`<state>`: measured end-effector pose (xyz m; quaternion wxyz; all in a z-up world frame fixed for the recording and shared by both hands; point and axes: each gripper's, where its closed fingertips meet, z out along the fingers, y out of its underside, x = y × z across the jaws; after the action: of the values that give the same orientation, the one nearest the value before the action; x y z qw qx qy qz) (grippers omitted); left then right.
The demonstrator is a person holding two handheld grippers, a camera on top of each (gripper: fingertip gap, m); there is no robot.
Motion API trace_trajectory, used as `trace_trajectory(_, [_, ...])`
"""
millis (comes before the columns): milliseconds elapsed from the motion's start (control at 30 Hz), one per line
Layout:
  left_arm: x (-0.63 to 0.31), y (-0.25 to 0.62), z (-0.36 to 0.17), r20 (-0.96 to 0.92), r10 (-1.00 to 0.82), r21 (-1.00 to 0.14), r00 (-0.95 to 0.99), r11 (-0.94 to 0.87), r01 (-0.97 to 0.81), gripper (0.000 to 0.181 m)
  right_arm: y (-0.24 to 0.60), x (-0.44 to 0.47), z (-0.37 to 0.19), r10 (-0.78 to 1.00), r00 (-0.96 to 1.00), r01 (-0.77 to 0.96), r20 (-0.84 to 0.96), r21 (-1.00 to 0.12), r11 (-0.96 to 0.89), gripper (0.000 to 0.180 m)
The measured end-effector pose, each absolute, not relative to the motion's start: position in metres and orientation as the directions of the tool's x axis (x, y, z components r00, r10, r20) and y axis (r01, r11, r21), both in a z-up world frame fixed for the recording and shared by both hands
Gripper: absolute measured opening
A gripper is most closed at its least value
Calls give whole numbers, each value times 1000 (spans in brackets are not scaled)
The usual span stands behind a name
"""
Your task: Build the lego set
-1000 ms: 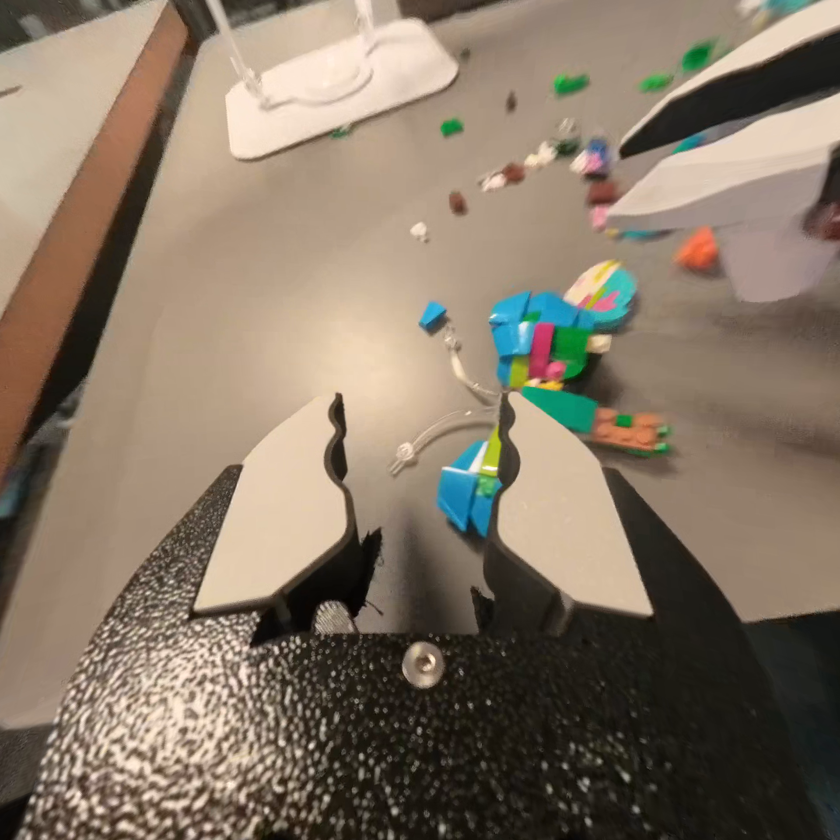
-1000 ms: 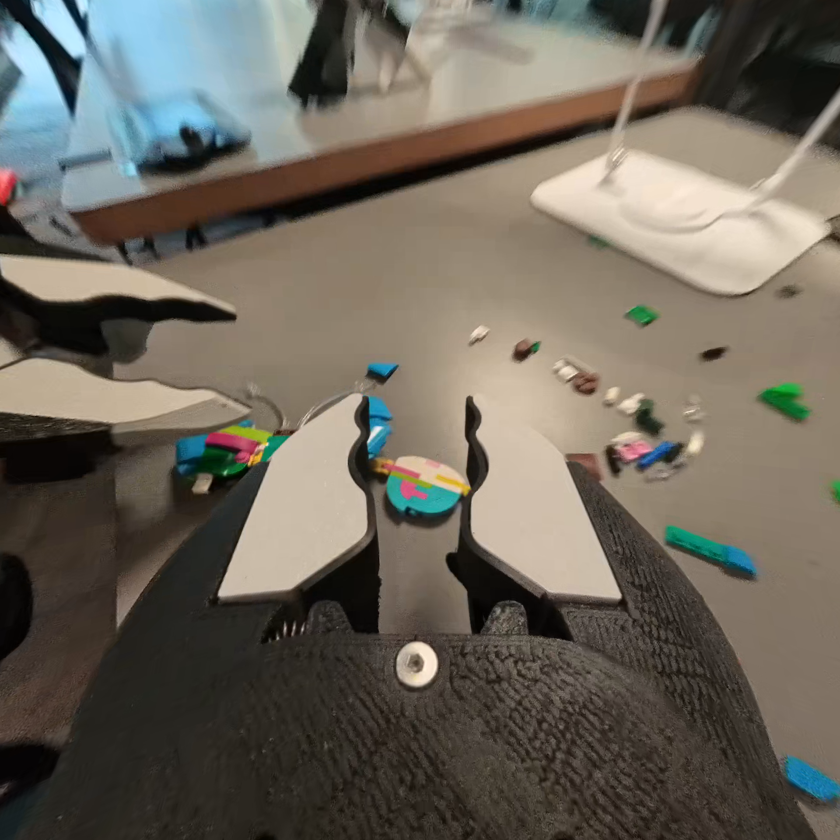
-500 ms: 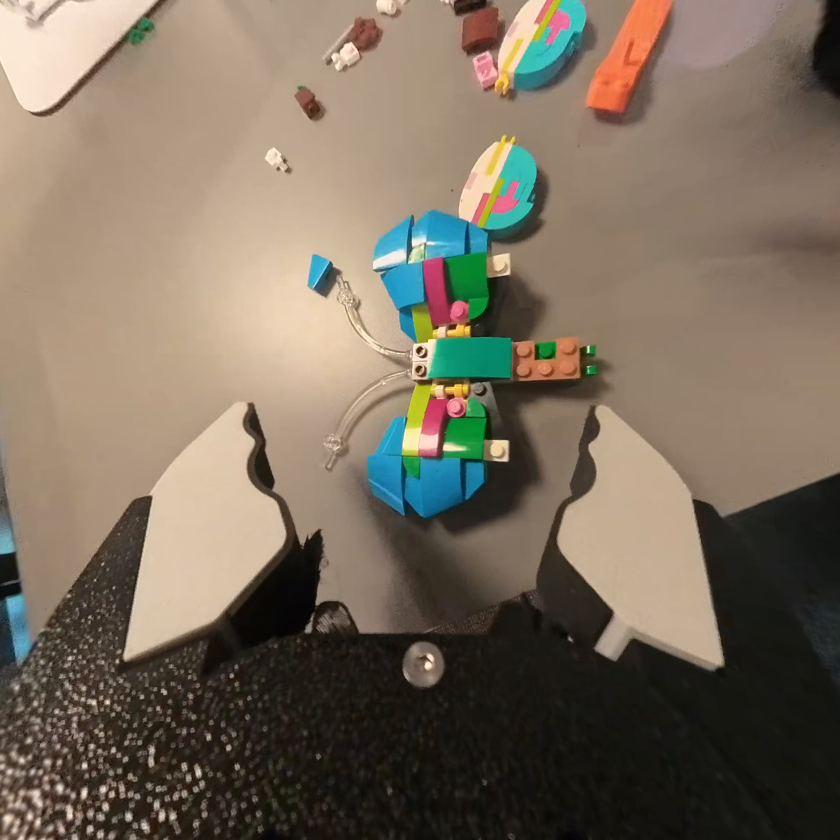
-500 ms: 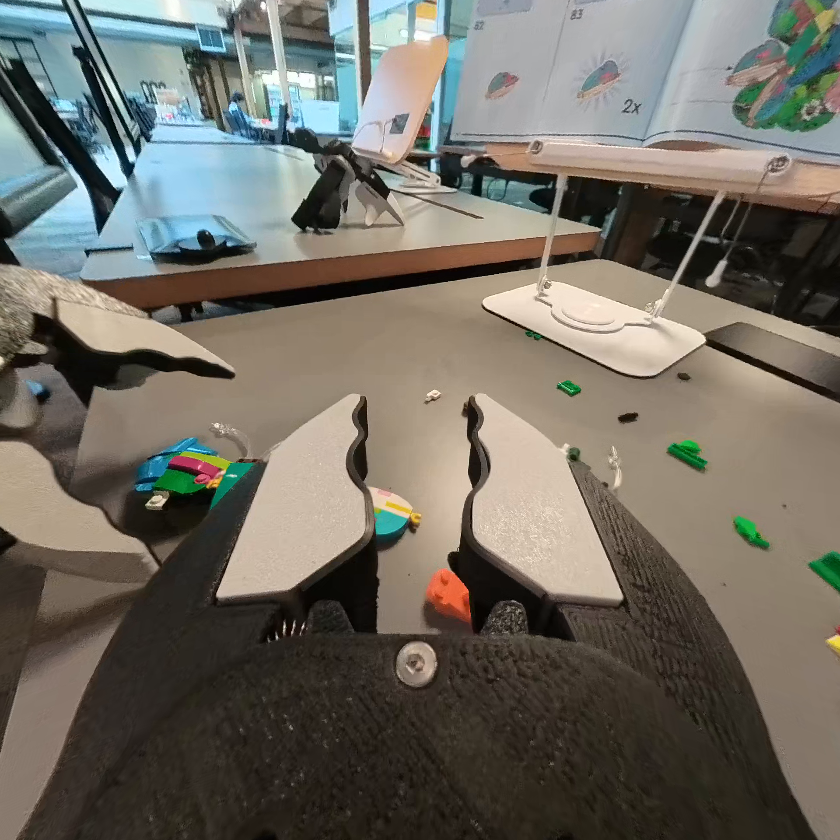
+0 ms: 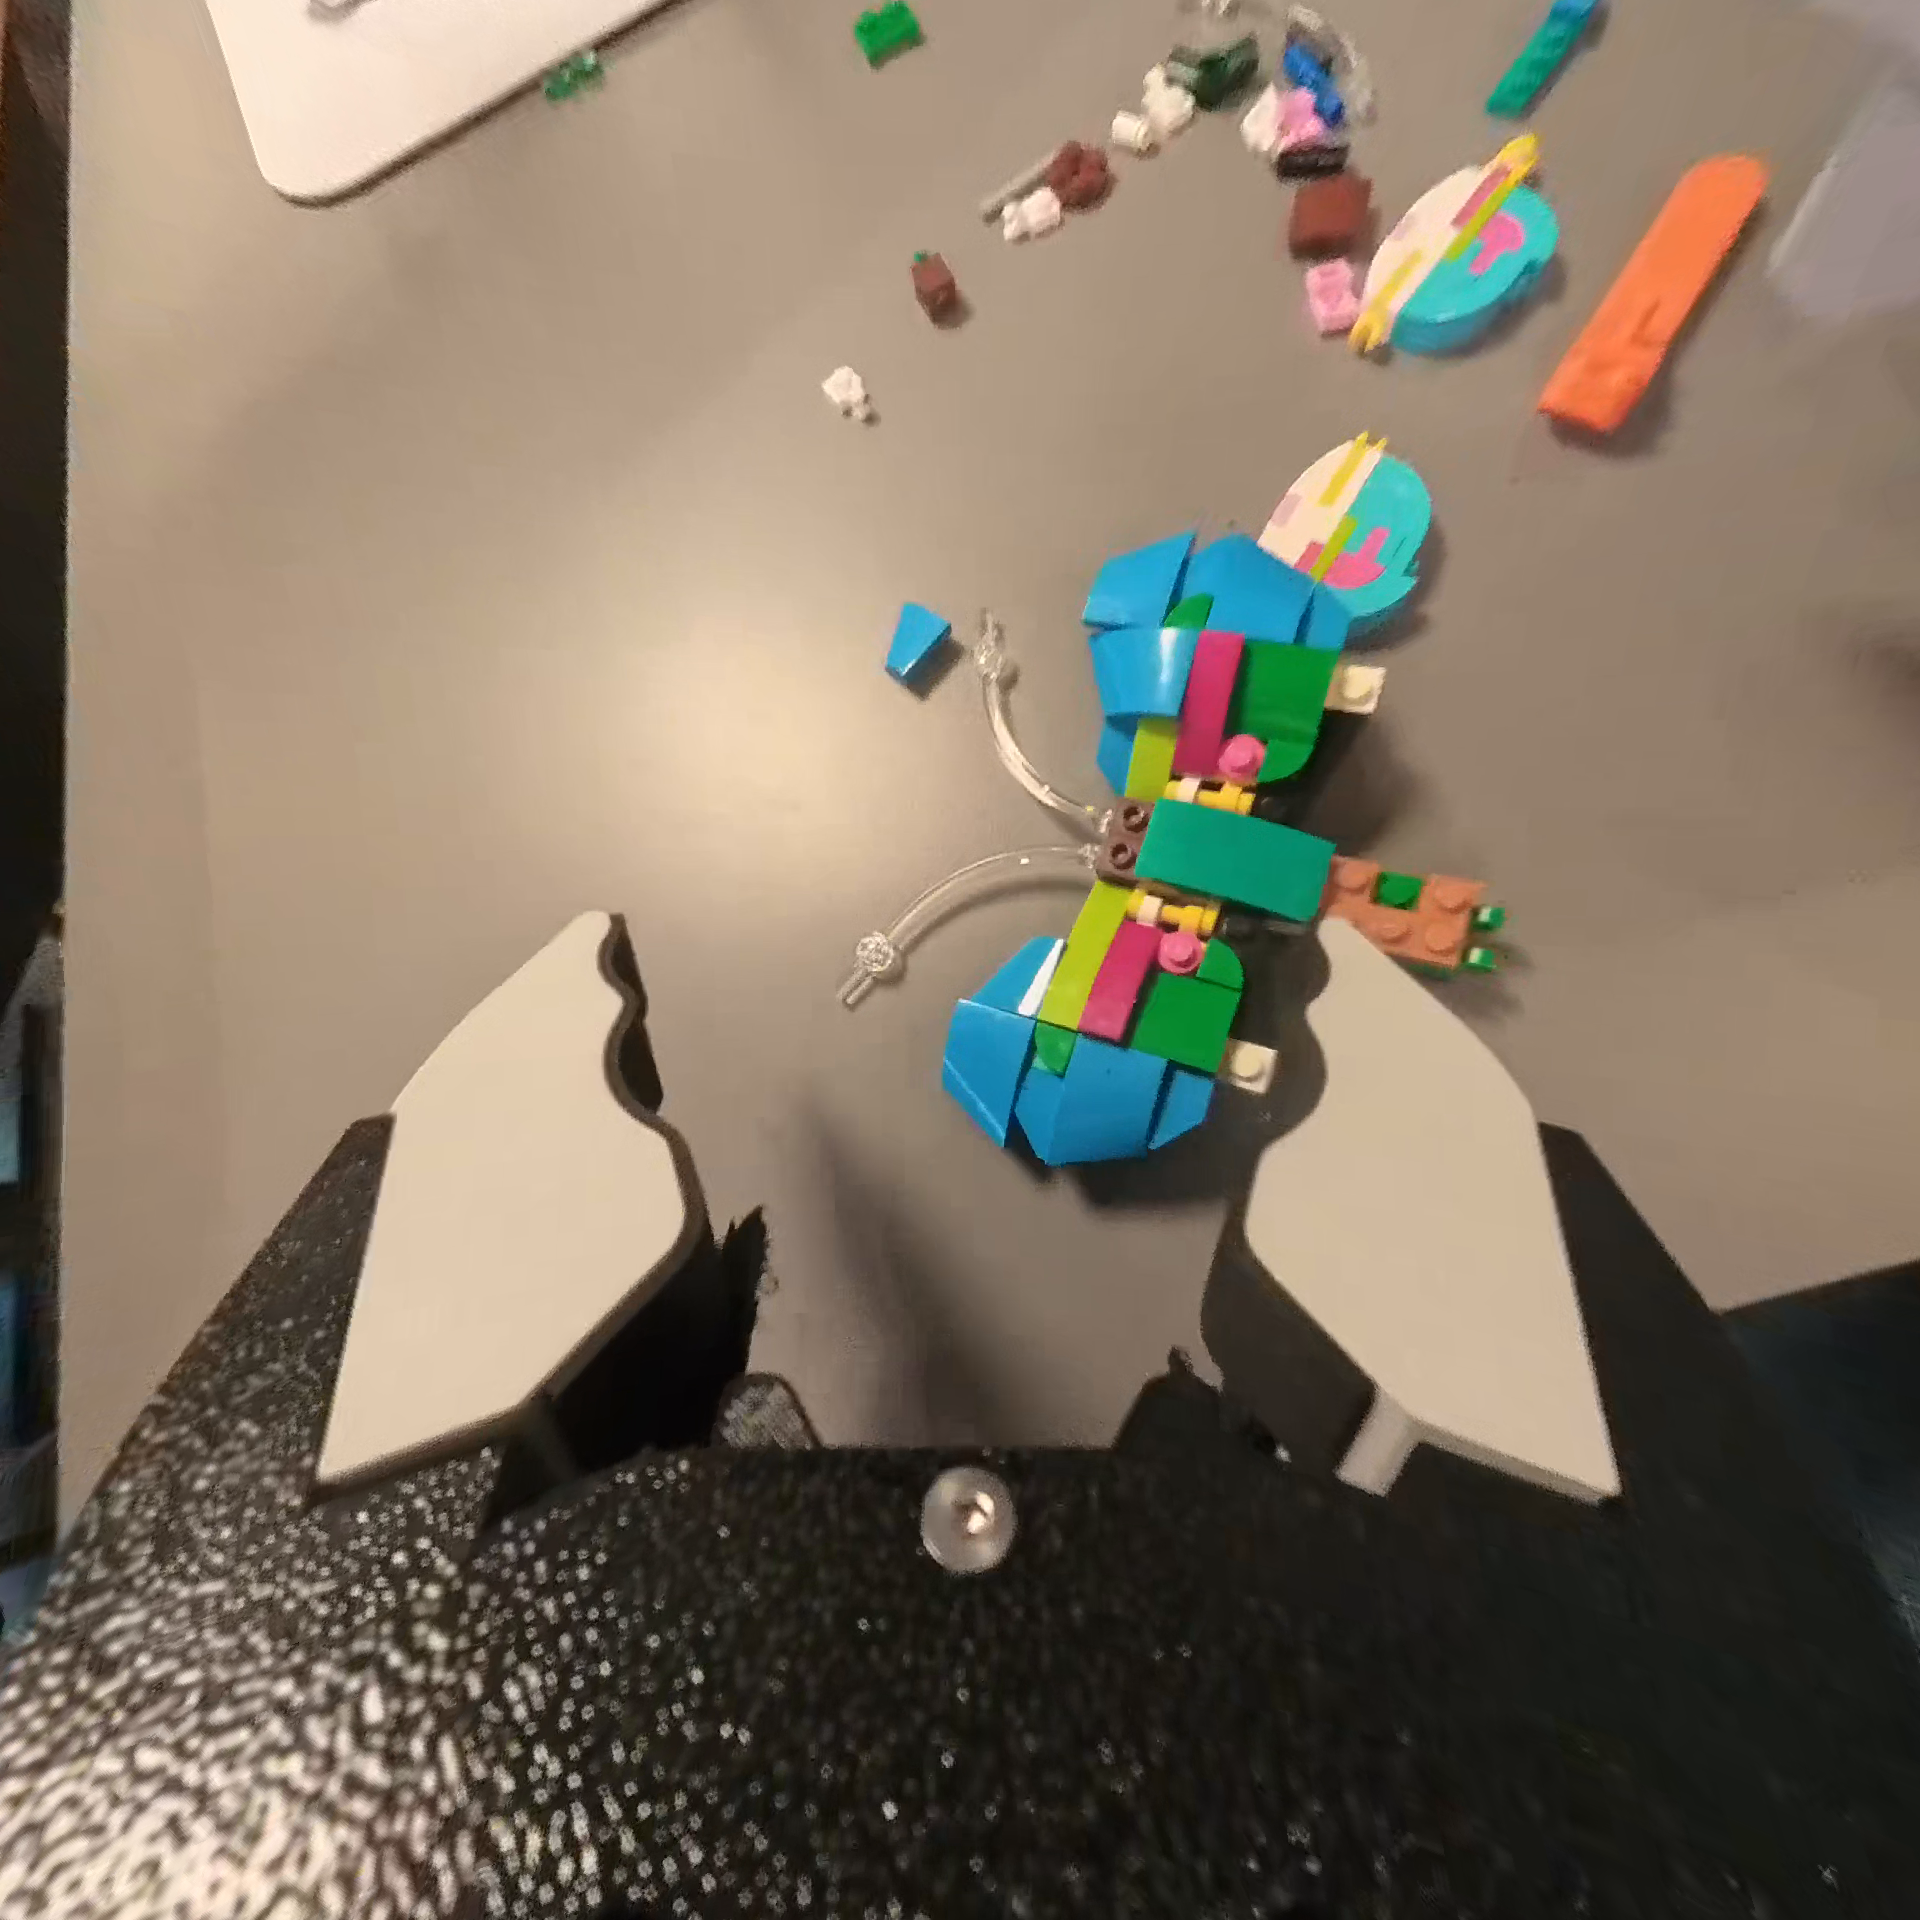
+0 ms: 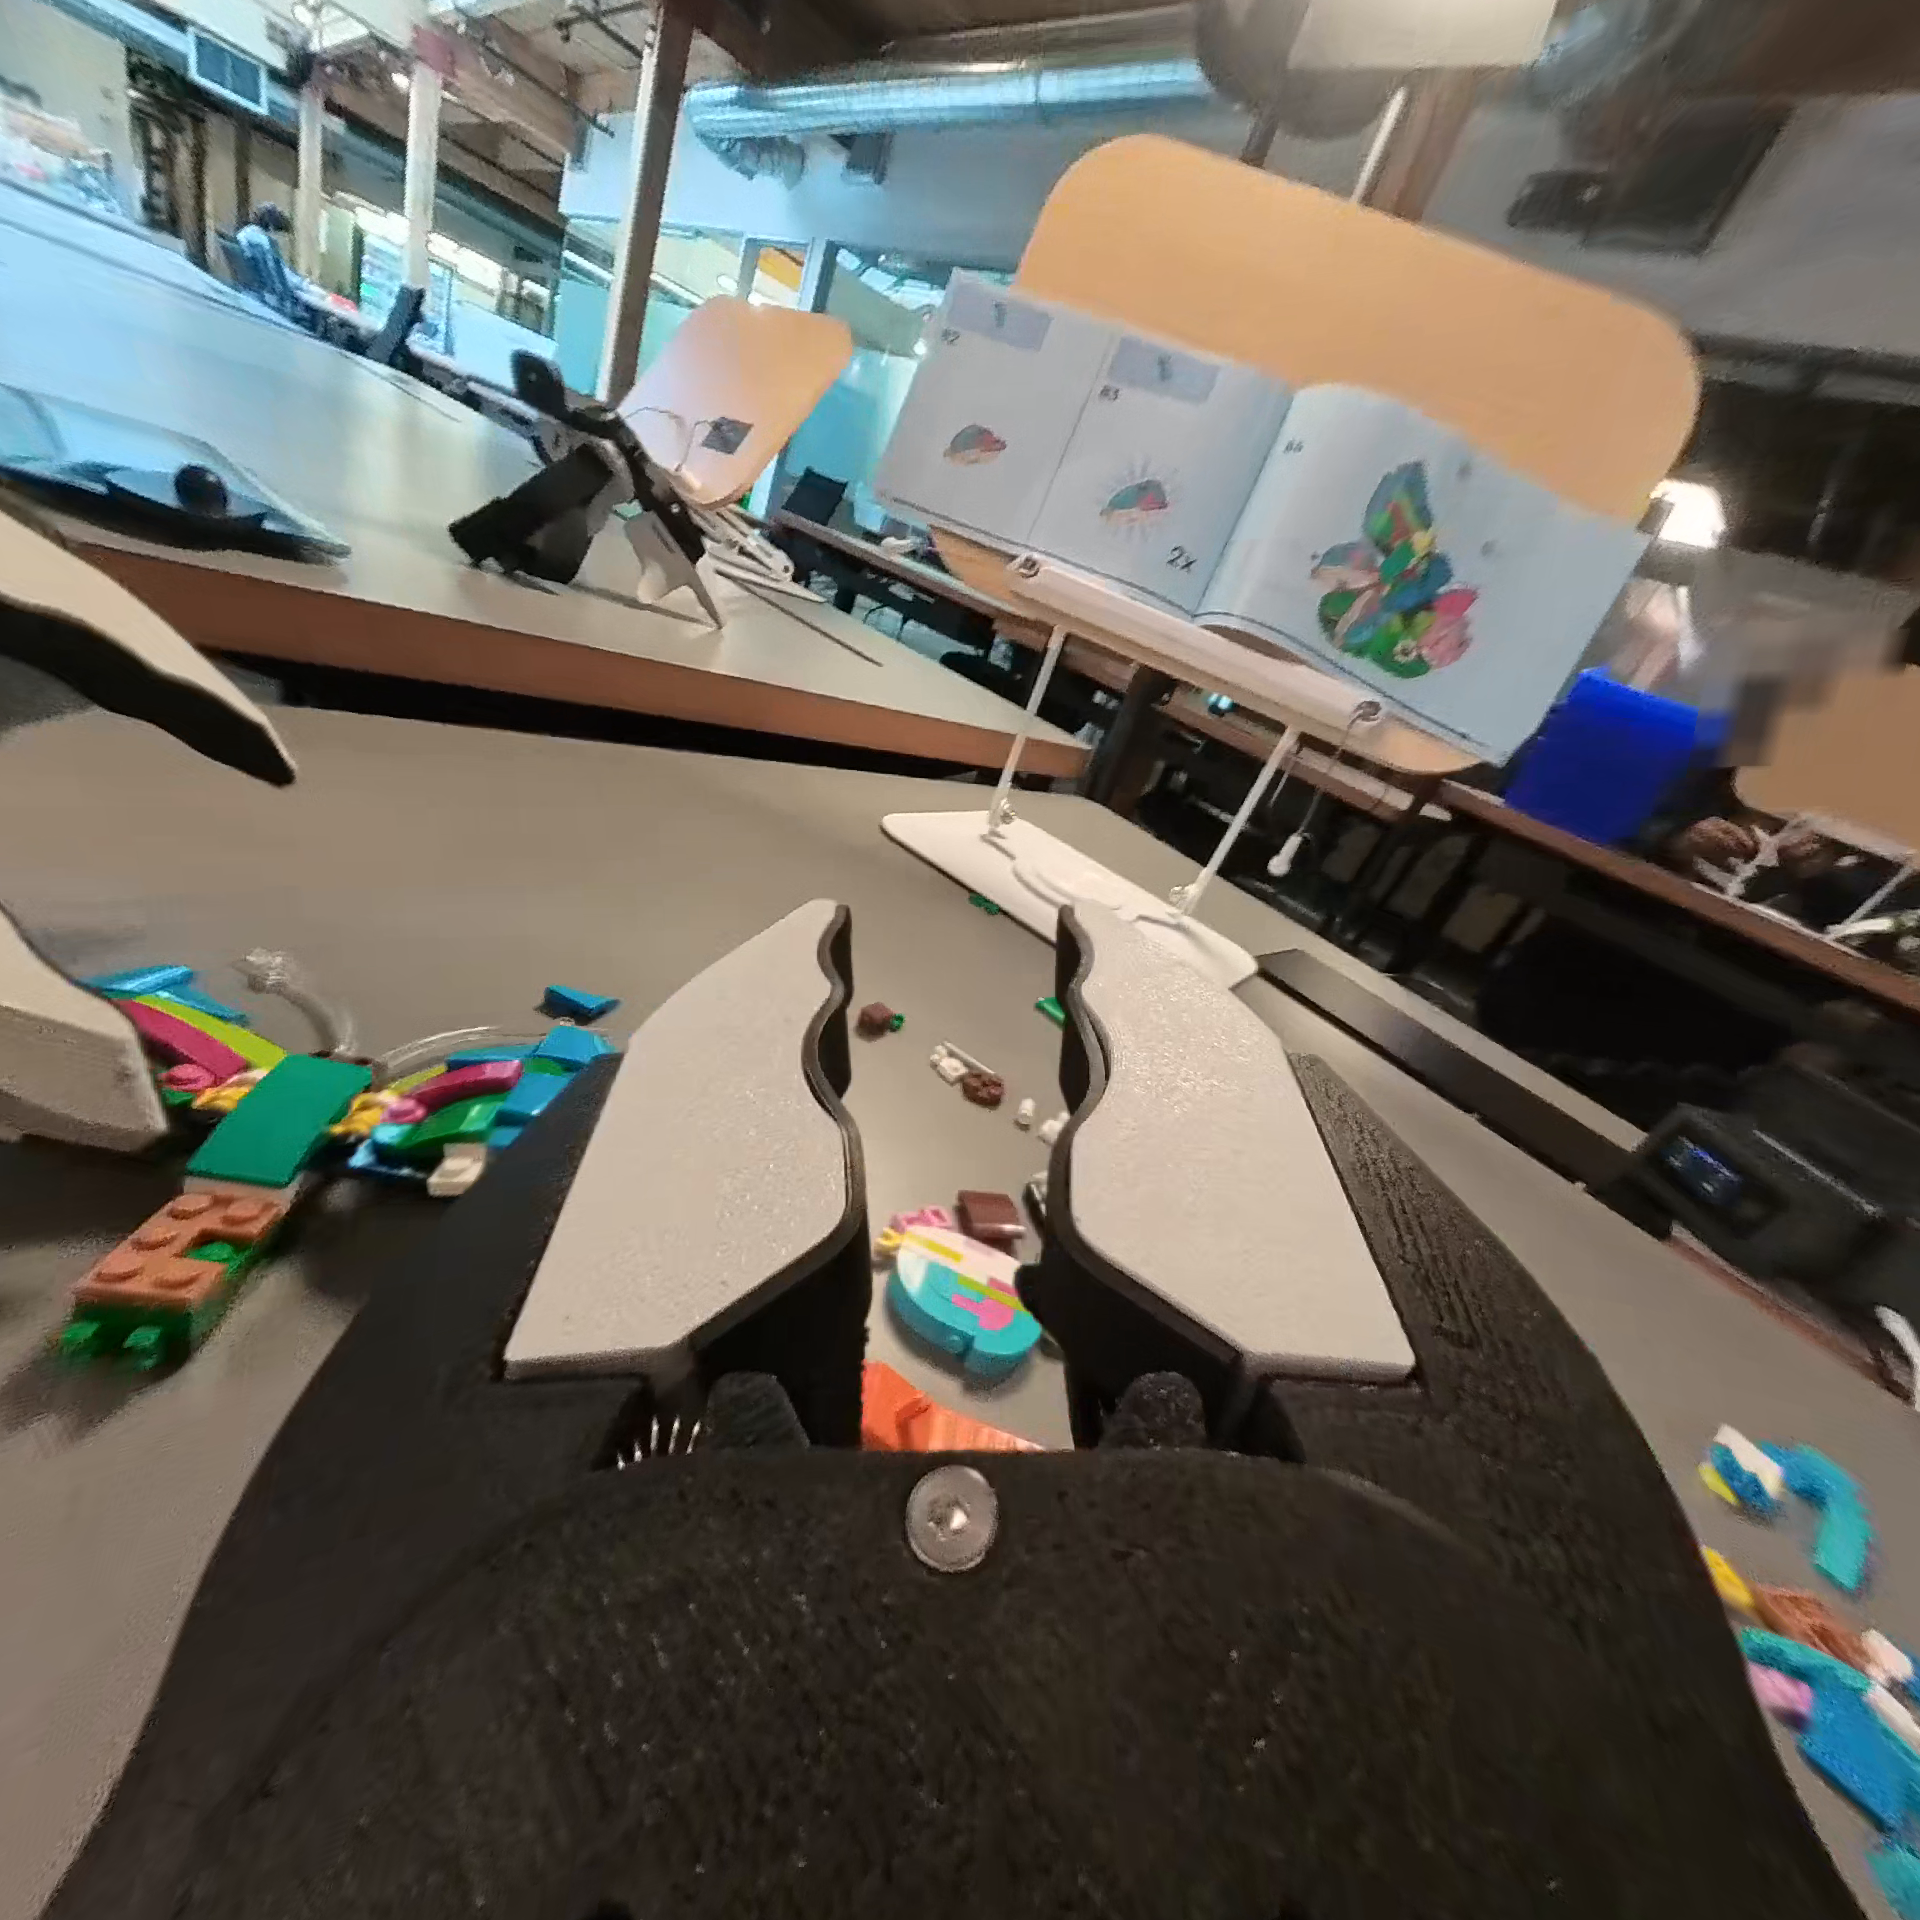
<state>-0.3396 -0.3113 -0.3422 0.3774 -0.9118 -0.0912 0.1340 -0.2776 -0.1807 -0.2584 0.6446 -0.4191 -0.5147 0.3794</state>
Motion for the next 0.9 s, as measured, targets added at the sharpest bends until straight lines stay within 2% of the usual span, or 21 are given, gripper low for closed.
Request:
trace_trajectory(100, [-330,-307,-326,-181,244,-751,953,-659,27,119,-173,-273,-253,937,206,-99,282,-947,307,36])
trace_trajectory(200, [-328,-303,-325,-262,206,-729,943,-683,-53,121,-172,-271,-252,940,210,-118,270,-947,299,35])
trace_trajectory(333, [-309,-294,-345,-148,111,-704,983,-709,-26,134,-173,-270,-251,935,212,-120,286,-941,315,32])
trace_trajectory(433, [-306,-289,-355,-171,98,-674,980,-738,-44,135,-171,-269,-251,941,209,-129,264,-947,294,31])
trace_trajectory(600, [-314,-289,-363,-200,142,-633,969,-774,-17,133,-171,-268,-250,948,200,-140,249,-950,279,30])
trace_trajectory(700, [-328,-292,-362,-208,245,-642,947,-765,57,129,-170,-267,-249,953,198,-149,229,-954,260,30])
trace_trajectory(733, [-334,-293,-360,-224,281,-647,933,-759,73,127,-169,-267,-249,955,199,-152,219,-956,251,30])
trace_trajectory(800, [-334,-287,-350,-258,294,-694,920,-719,35,139,-167,-266,-248,958,204,-160,200,-959,234,30])
trace_trajectory(867, [-310,-267,-328,-249,222,-790,943,-610,-65,134,-163,-264,-246,959,217,-174,181,-960,220,31])
trace_trajectory(900, [-296,-260,-319,-264,164,-814,950,-567,-128,124,-163,-263,-245,960,217,-184,174,-959,216,31])
